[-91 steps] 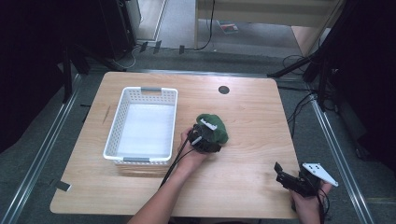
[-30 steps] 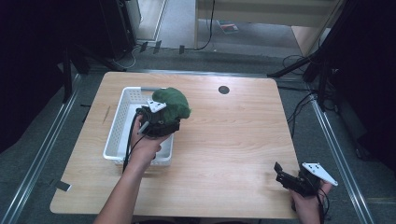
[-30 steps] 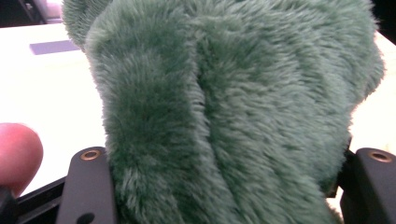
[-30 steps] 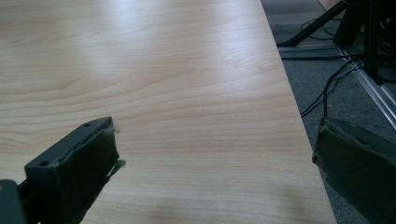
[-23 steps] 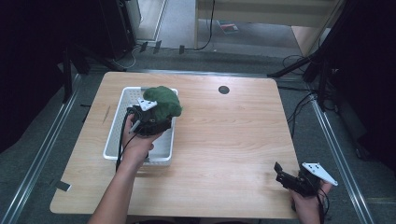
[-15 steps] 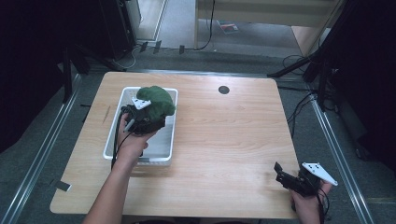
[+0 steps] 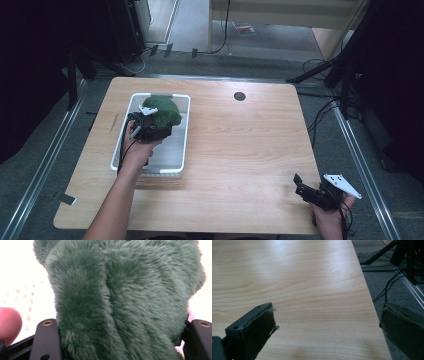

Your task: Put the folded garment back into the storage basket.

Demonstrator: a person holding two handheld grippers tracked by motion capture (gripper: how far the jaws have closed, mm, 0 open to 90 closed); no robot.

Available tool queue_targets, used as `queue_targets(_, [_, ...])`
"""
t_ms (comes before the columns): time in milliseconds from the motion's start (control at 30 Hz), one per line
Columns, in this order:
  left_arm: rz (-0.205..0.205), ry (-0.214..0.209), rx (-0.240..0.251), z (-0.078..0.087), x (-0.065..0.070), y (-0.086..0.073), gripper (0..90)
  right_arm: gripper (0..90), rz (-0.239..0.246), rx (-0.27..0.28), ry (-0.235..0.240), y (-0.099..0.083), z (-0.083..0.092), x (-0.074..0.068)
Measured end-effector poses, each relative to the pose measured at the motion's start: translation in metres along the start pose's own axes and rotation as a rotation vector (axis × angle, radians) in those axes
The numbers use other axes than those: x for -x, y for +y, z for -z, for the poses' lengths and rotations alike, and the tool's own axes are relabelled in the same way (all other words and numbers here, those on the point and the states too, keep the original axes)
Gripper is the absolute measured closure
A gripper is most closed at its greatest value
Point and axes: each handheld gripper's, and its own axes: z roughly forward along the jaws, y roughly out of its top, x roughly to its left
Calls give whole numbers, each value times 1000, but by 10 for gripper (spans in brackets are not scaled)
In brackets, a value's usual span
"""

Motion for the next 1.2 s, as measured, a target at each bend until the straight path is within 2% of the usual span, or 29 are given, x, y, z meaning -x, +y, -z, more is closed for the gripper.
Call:
queue_targets(100, [2, 10, -19, -7, -3, -3, 314, 4, 0, 0, 0, 0, 0, 0])
queue_targets(167, [-8, 27, -33, -11, -4, -5, 313, 4, -1, 0, 0, 0, 0, 0])
queue_targets(367, [-37, 41, -83, -18, -4, -9, 293, 4, -1, 0, -1, 0, 0, 0])
queue_targets(500, [-53, 40, -147, -25, -2, -12, 282, 4, -2, 0, 0, 0, 0, 0])
queue_targets(633, [-90, 38, -199, -30, 2, -14, 273, 4, -2, 0, 0, 0, 0, 0])
queue_targets(700, [-102, 29, -207, -32, 4, -15, 260, 4, -2, 1, 0, 0, 0, 0])
queue_targets(833, [-124, 25, -232, -34, 4, -16, 180, 4, -2, 1, 1, 0, 0, 0])
queue_targets(933, [-124, 41, -242, -33, 4, -16, 106, 4, -2, 2, 1, 0, 0, 0])
queue_targets(1067, [-85, 23, -225, -30, 2, -14, 16, 4, -2, 2, 0, 0, 0, 0])
queue_targets(1133, [-70, 15, -204, -26, 1, -12, 0, 4, -2, 2, 1, 0, 0, 0])
queue_targets(1200, [-55, 6, -158, -20, -1, -9, 0, 4, -4, 1, 0, 0, 0, 0])
